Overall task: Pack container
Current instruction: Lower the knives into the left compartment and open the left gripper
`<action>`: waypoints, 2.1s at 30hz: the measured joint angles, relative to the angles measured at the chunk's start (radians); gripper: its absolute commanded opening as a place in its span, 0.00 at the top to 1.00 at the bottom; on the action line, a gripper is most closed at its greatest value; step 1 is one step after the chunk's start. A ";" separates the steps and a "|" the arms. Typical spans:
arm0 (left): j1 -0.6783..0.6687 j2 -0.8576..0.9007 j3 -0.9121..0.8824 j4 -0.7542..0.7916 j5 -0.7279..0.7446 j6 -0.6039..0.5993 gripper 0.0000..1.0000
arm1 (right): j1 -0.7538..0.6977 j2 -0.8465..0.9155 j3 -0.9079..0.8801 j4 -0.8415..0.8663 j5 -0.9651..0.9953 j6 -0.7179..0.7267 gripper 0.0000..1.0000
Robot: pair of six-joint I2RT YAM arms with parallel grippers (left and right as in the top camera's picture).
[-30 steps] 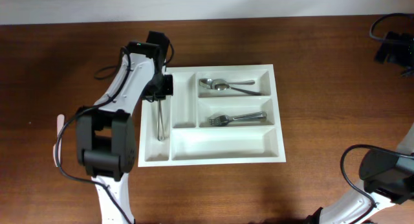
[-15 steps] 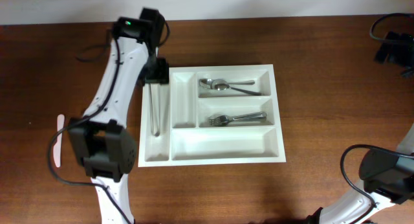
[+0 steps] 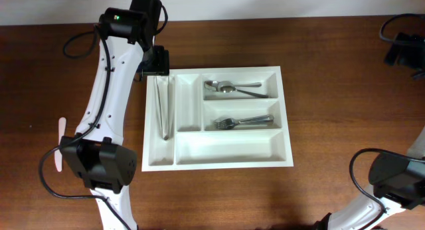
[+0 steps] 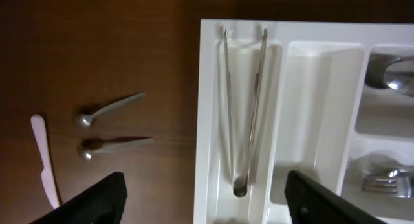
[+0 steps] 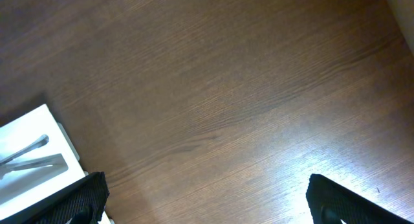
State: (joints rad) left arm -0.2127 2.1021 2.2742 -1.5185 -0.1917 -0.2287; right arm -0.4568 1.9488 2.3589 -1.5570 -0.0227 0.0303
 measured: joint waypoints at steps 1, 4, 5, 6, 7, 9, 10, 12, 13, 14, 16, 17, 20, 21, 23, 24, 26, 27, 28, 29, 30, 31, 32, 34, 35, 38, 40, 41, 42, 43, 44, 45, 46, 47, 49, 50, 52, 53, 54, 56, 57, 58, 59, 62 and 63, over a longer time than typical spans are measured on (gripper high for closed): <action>0.000 0.000 -0.002 0.004 0.000 0.001 0.36 | 0.000 0.000 0.000 -0.002 0.000 0.000 0.01; 0.000 0.003 -0.037 0.039 0.000 0.000 0.37 | 0.000 0.000 0.000 -0.010 0.000 0.000 0.01; 0.000 0.010 -0.061 0.067 0.000 0.000 0.38 | 0.000 0.000 0.000 -0.010 0.000 0.000 0.01; 0.000 0.020 -0.078 0.089 -0.001 0.000 0.41 | 0.000 0.000 0.000 -0.010 0.000 0.000 0.01; 0.000 0.028 -0.092 0.114 0.000 0.000 0.46 | 0.000 0.000 0.000 -0.011 0.000 0.000 0.01; 0.003 0.063 -0.112 0.223 -0.002 0.002 0.51 | 0.000 0.000 0.000 -0.011 0.000 0.000 0.01; 0.005 0.074 -0.116 0.268 -0.002 0.002 0.51 | 0.000 0.000 0.000 -0.014 0.000 0.000 0.01; 0.016 0.098 -0.122 0.373 -0.001 0.000 0.51 | 0.000 0.000 0.000 -0.017 0.000 0.000 0.01; 0.021 0.099 -0.126 0.428 -0.001 0.000 0.51 | 0.000 0.000 0.000 -0.022 0.000 0.000 0.01; 0.027 0.100 -0.126 0.489 -0.001 0.000 0.51 | 0.000 0.000 0.000 -0.022 0.000 0.000 0.01; 0.032 0.100 -0.126 0.537 -0.003 0.000 0.51 | 0.000 0.000 0.000 -0.022 0.000 0.000 0.01; 0.035 0.101 -0.126 0.559 -0.004 0.000 0.52 | 0.000 0.000 0.000 -0.023 0.000 0.000 0.01; 0.037 0.128 -0.124 0.574 -0.006 0.000 0.51 | 0.000 0.000 0.000 -0.024 0.000 0.000 0.01; 0.037 0.153 -0.124 0.571 -0.006 0.000 0.52 | 0.000 0.000 0.000 -0.024 0.000 0.000 0.01; 0.036 0.196 -0.124 0.564 0.002 0.000 0.51 | 0.000 0.000 0.000 -0.025 0.000 0.000 0.01; 0.035 0.215 -0.124 0.561 0.007 0.000 0.52 | 0.000 0.000 0.000 -0.026 0.000 0.000 0.01; 0.035 0.264 -0.124 0.559 0.029 0.000 0.52 | 0.000 0.000 0.000 -0.025 0.000 0.000 0.01; 0.035 0.272 -0.125 0.559 0.034 0.000 0.52 | 0.000 0.000 0.000 -0.026 0.000 0.000 0.01; 0.035 0.281 -0.126 0.559 0.042 0.000 0.52 | 0.000 0.000 0.000 -0.026 0.000 0.000 0.01; 0.035 0.283 -0.126 0.558 0.047 0.000 0.52 | 0.000 0.000 0.000 -0.025 0.000 0.000 0.01; 0.035 0.283 -0.126 0.559 0.047 0.000 0.52 | 0.000 0.000 0.000 -0.025 0.000 0.000 0.01; 0.035 0.283 -0.126 0.560 0.047 0.000 0.52 | 0.000 0.000 0.000 -0.025 0.000 0.000 0.01; 0.035 0.283 -0.126 0.558 0.049 0.000 0.52 | 0.000 0.000 0.000 -0.025 0.000 0.000 0.01; 0.035 0.283 -0.126 0.550 0.053 0.000 0.52 | 0.000 0.000 0.000 -0.024 0.000 0.000 0.01; 0.035 0.283 -0.126 0.543 0.054 0.000 0.52 | 0.000 0.000 0.000 -0.023 0.000 0.000 0.01; 0.035 0.283 -0.126 0.520 0.061 0.000 0.52 | 0.000 0.001 0.000 -0.020 0.000 0.000 0.01; 0.035 0.283 -0.126 0.501 0.061 0.000 0.52 | 0.000 0.001 0.000 -0.019 0.000 0.000 0.01; 0.035 0.283 -0.126 0.486 0.061 0.000 0.52 | 0.000 0.001 0.000 -0.018 0.000 0.000 0.01; 0.035 0.283 -0.126 0.474 0.061 0.000 0.52 | 0.000 0.001 0.000 -0.018 0.000 0.000 0.01; 0.035 0.283 -0.126 0.465 0.062 0.000 0.52 | 0.000 0.001 0.000 -0.018 0.000 0.000 0.01; 0.035 0.283 -0.126 0.455 0.064 0.000 0.52 | 0.000 0.001 0.000 -0.018 0.000 0.000 0.01; 0.035 0.283 -0.126 0.449 0.065 0.000 0.52 | 0.000 0.001 0.000 -0.018 0.000 0.000 0.01; 0.035 0.283 -0.126 0.441 0.069 0.000 0.52 | 0.000 0.001 0.000 -0.018 0.000 0.001 0.01; 0.035 0.283 -0.126 0.436 0.073 0.000 0.52 | 0.000 0.001 0.000 -0.018 0.000 0.001 0.01; 0.035 0.283 -0.126 0.424 0.080 0.000 0.52 | 0.000 0.001 0.000 -0.018 0.000 0.000 0.01; 0.035 0.283 -0.126 0.420 0.081 0.000 0.52 | 0.000 0.001 0.000 -0.018 0.000 0.000 0.01; 0.035 0.283 -0.126 0.419 0.084 0.000 0.52 | 0.000 0.001 0.000 -0.017 0.000 0.000 0.01; 0.035 0.283 -0.126 0.419 0.085 0.000 0.52 | 0.000 0.001 0.000 -0.017 0.000 0.000 0.01; 0.035 0.283 -0.126 0.418 0.085 0.000 0.51 | 0.000 0.001 0.000 -0.017 0.000 0.000 0.01; 0.035 0.283 -0.116 0.417 0.079 0.000 0.43 | 0.000 0.001 0.000 -0.017 0.000 0.000 0.01; 0.035 0.283 -0.106 0.415 0.076 0.000 0.39 | 0.000 0.001 0.000 -0.016 0.000 0.000 0.01; 0.035 0.282 -0.088 0.410 0.068 -0.004 0.28 | 0.000 0.001 0.000 -0.014 0.000 0.000 0.01; 0.035 0.278 -0.074 0.406 0.060 0.000 0.16 | 0.000 0.001 0.000 -0.010 0.000 0.000 0.01; 0.040 0.200 -0.042 0.276 0.032 -0.008 0.08 | 0.000 0.001 0.000 -0.009 0.000 0.001 0.01; 0.048 0.168 -0.040 0.208 0.028 -0.021 0.07 | 0.000 0.001 0.000 -0.008 0.000 0.000 0.01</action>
State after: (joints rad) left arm -0.1646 2.2700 2.2345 -1.3109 -0.1635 -0.2497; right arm -0.4568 1.9499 2.3589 -1.5646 -0.0227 0.0307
